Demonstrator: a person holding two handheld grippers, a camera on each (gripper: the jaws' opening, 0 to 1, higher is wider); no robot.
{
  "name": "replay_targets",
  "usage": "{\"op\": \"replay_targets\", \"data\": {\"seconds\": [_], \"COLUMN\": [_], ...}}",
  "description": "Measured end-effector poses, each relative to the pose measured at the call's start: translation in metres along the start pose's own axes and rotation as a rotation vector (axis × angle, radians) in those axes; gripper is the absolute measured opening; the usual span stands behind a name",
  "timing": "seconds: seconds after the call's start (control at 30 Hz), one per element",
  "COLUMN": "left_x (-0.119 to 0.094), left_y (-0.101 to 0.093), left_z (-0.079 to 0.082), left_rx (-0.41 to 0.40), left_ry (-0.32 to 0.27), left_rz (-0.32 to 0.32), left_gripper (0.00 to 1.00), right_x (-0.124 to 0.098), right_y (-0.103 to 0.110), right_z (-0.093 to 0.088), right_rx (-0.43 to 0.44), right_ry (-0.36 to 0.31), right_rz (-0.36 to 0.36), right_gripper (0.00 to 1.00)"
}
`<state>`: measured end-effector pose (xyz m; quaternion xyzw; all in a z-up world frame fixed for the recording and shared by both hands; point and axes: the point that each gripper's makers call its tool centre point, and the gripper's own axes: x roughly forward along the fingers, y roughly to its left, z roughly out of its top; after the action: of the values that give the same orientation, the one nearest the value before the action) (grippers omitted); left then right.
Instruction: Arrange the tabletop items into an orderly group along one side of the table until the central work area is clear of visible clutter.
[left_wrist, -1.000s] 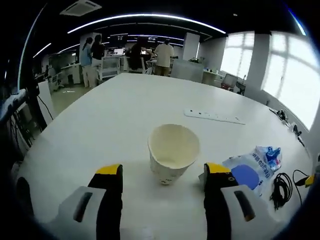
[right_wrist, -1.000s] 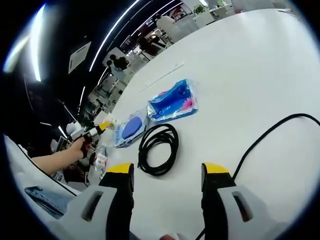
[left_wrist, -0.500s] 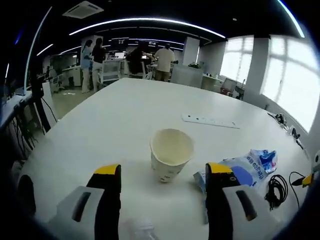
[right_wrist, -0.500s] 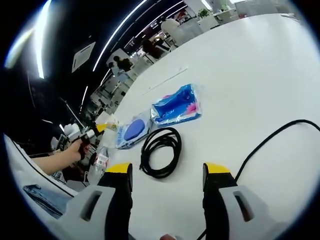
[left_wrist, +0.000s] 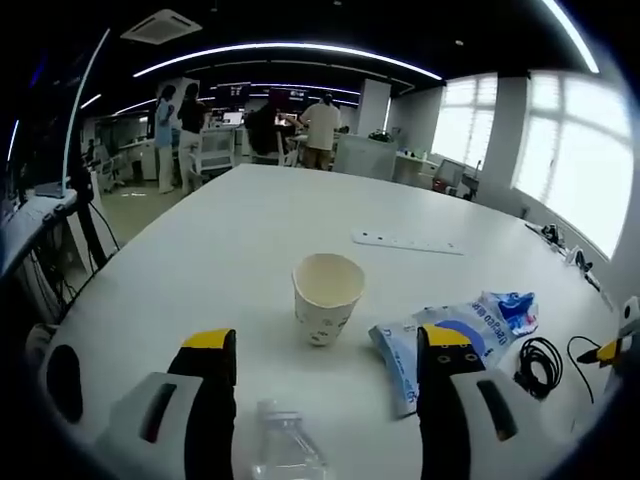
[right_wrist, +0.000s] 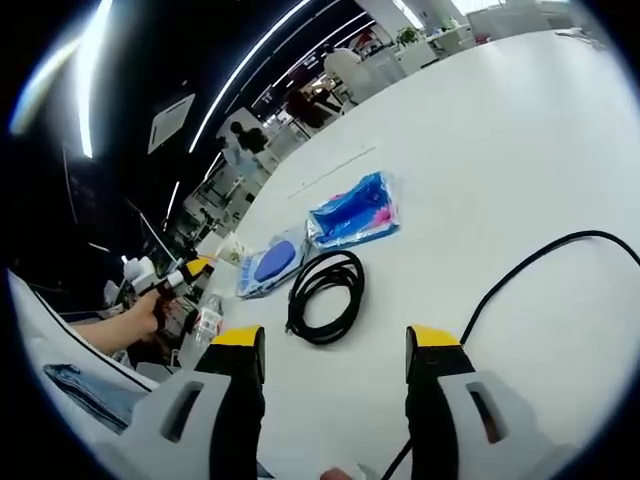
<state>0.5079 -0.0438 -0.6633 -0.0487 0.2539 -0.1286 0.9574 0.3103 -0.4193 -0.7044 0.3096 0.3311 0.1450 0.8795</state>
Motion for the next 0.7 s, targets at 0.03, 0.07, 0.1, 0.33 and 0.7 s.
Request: {"op": "replay_targets", "data": {"seconds": [0.03, 0.07, 0.1, 0.33, 0.7], "left_x": [-0.003, -0.006, -0.008, -0.015, -0.013], "left_y": [0.0, 0.002, 0.004, 0.01, 0.006], "left_z": [-0.001, -0.001, -0.001, -0.006, -0.006], "left_rx": [0.001, 0.005, 0.006, -0.004, -0.033], "left_ry": [0.002, -0.005, -0.012, -0.008, -0.017], "left_rz": [0.003, 0.009, 0.015, 0.027, 0.02], "left_gripper": [0.74, 0.74, 0.74, 0.72, 0.64], "right_x": [0.0, -0.001, -0.001, -0.005, -0.002], "right_y": [0.0, 0.0, 0.001, 0.002, 0.006], "right_z": [-0.001, -0.001, -0.001, -0.002, 0.008], "right_rx": [0.003, 0.005, 0.004, 0.008, -0.007], "right_ry": [0.0, -0.002, -0.004, -0.016, -0.019], "right_rz": [-0.003, -0.003, -0.001, 0.001, 0.001], "right_gripper": [0.55, 0.55, 0.55, 0.55, 0.54]}}
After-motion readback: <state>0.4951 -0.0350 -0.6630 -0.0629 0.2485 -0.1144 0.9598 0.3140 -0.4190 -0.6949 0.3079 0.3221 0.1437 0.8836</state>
